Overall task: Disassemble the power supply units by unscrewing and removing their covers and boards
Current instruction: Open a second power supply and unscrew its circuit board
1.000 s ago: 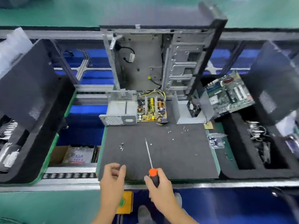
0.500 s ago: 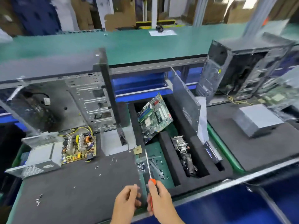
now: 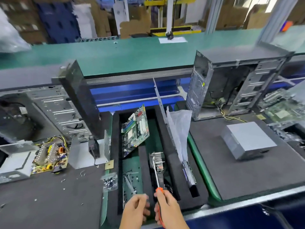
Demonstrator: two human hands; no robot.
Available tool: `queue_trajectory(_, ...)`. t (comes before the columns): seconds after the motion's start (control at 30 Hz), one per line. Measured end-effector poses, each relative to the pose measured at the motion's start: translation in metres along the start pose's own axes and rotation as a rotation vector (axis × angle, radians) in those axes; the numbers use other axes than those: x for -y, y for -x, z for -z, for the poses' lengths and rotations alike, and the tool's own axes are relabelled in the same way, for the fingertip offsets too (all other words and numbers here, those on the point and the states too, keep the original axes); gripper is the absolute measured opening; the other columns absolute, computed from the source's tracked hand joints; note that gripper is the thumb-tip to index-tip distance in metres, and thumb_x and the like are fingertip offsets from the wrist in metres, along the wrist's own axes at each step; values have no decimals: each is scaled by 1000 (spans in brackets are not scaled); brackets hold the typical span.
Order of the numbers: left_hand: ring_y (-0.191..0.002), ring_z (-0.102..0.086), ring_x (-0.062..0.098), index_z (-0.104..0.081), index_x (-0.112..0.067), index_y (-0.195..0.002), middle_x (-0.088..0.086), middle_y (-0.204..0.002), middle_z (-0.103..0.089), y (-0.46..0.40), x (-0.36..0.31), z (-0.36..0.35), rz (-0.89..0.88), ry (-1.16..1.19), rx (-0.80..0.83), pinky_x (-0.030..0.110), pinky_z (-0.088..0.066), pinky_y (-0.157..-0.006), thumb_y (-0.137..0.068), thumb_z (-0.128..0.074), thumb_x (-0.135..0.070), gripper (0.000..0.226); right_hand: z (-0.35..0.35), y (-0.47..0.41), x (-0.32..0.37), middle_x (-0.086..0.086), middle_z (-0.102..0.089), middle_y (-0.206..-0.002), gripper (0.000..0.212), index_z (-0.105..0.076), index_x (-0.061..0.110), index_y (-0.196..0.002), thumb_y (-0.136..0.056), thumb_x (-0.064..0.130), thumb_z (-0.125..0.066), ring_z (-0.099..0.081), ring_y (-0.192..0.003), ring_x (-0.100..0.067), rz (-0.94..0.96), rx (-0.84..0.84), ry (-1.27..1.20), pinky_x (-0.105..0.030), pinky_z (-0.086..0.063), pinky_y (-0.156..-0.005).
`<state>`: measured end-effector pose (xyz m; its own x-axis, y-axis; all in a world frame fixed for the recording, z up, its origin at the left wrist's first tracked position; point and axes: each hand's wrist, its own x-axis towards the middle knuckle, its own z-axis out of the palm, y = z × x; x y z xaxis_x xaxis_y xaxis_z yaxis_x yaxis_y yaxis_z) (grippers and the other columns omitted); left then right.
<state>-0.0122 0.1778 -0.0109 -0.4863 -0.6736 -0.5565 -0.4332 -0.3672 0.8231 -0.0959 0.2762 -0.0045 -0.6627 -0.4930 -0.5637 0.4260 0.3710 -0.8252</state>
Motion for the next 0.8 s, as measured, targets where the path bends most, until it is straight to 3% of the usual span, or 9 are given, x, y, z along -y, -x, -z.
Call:
queue_trajectory(0.2, -52, -60, 15, -70, -5, -90, 3, -65, -70, -5, 4, -1, -4, -41, -4, 26, -44, -49, -100, -59, -17, 19, -1, -1, 5, -6, -60, -57, 30, -67, 19, -90, -99, 43, -52, -51, -44, -21, 23, 20, 14, -24, -38, -39)
queue_trajectory(0.8, -57, -63, 16, -71, -10, -91, 3, -70, -72, -12, 11, -2, 4, -23, -16, 25, -46, -50, -101, -58, -21, 20, 4, -10, 8, -3, -60, -62, 29, -67, 21, -95, -100, 44, -49, -53, -50, -19, 37, 89, 72, -26, -41, -43)
